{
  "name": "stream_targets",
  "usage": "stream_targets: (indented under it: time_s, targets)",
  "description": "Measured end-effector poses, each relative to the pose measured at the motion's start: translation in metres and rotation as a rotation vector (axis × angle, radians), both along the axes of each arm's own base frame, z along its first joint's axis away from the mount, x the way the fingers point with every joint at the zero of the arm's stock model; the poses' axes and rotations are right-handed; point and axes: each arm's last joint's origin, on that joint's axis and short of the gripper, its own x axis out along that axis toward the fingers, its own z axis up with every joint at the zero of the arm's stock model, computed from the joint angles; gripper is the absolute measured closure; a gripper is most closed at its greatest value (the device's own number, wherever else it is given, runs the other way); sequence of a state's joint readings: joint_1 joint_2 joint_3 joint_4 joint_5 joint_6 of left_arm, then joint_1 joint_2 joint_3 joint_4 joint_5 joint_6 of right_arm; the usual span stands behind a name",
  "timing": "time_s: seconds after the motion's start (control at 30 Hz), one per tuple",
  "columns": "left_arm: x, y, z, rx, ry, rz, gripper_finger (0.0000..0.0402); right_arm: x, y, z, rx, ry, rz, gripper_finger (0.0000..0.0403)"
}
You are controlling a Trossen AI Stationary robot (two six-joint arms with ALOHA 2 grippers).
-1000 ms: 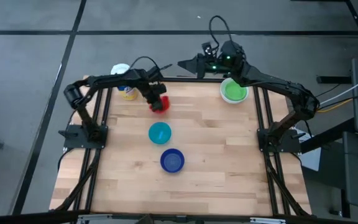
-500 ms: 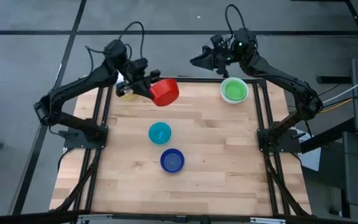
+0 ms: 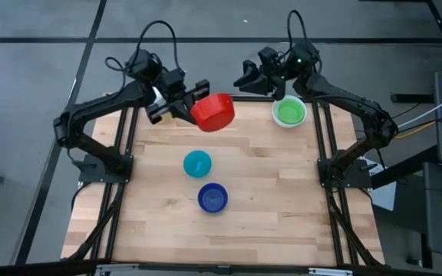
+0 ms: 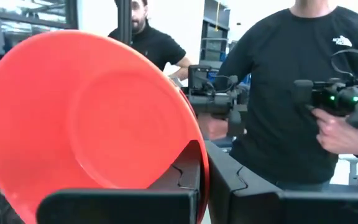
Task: Nest bowls inside each other
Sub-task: Stack the red bowl on the green bowl
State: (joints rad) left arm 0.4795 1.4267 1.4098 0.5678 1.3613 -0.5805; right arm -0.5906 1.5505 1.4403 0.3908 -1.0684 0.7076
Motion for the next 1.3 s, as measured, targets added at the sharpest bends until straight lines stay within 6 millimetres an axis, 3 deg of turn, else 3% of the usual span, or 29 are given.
stream_targets:
  time_s: [0.37,0.8,1.0,1.3]
  targets:
    - [0.034,-0.011,0.008,0.0,-0.094,-0.046,0.04,0.007,0.022,0.007,-0.023,-0.039,0.139,0.0265]
    - [0.034,-0.01,0.01,-0.021,-0.087,-0.034,0.04,0.002,0.031,0.02,-0.05,-0.119,0.223,0.0239]
    - [0.034,-0.01,0.01,-0.023,-0.087,-0.032,0.04,0.007,0.046,0.023,-0.054,-0.146,0.266,0.0232]
    - [0.034,-0.011,0.01,-0.018,-0.089,-0.038,0.04,0.005,0.065,0.061,-0.104,-0.244,0.307,0.0247]
